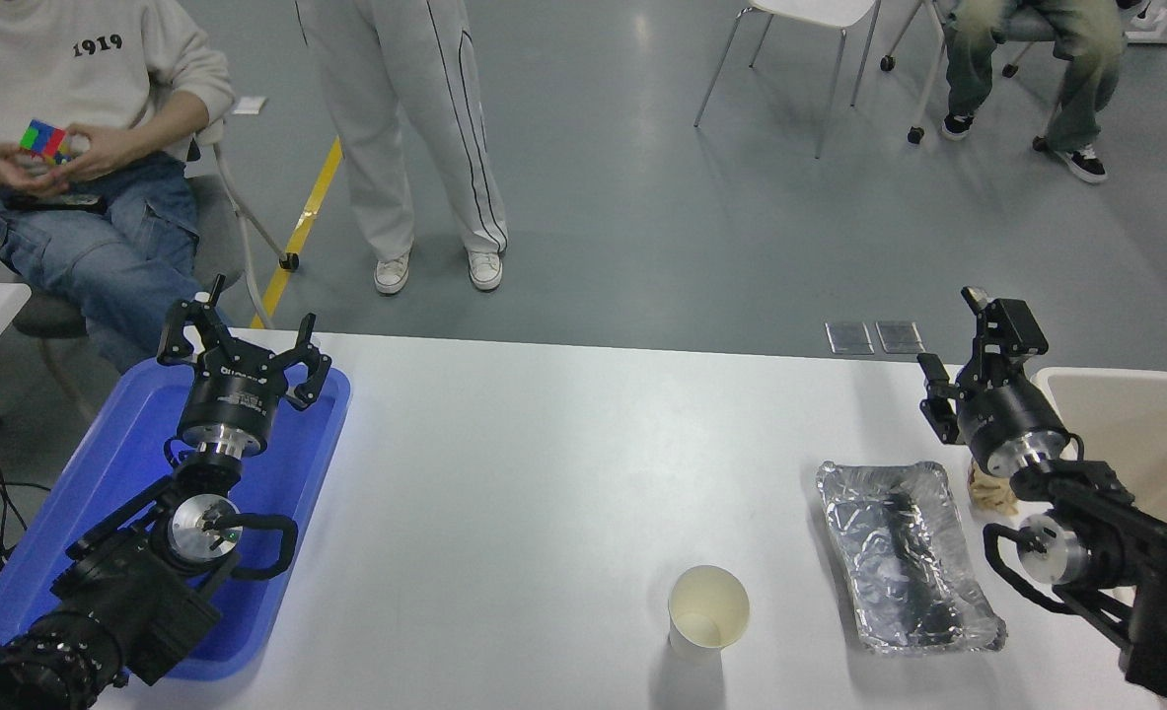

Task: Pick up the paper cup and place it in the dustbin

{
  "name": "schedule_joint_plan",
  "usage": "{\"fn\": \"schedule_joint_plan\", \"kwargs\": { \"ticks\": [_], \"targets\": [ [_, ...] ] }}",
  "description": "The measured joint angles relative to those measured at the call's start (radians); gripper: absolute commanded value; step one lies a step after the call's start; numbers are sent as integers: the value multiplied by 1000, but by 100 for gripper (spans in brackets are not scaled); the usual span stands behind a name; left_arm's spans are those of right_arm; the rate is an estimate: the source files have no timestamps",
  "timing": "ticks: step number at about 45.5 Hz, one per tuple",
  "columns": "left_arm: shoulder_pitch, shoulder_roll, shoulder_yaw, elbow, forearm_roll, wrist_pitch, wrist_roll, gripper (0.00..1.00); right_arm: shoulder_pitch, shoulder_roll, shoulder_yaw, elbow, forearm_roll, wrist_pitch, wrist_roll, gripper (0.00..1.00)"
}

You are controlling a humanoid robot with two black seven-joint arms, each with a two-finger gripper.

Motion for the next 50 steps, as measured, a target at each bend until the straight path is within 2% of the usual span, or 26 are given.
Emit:
{"fn": "schedule_joint_plan", "kwargs": {
  "ticks": [13,28,40,50],
  "targets": [
    [0,-1,0,0,0,0,0,100,284,-91,-539,60,4,8,1,100],
    [0,-1,-1,0,0,0,0,100,680,-91,-1146,184,-7,35,1,100],
    [0,-1,-1,0,0,0,0,100,949,-26,-1501,259,-103,252,1,100],
    [0,0,-1,0,0,0,0,100,1098,63,-1642,278,-231,461,-6,100]
  ]
}}
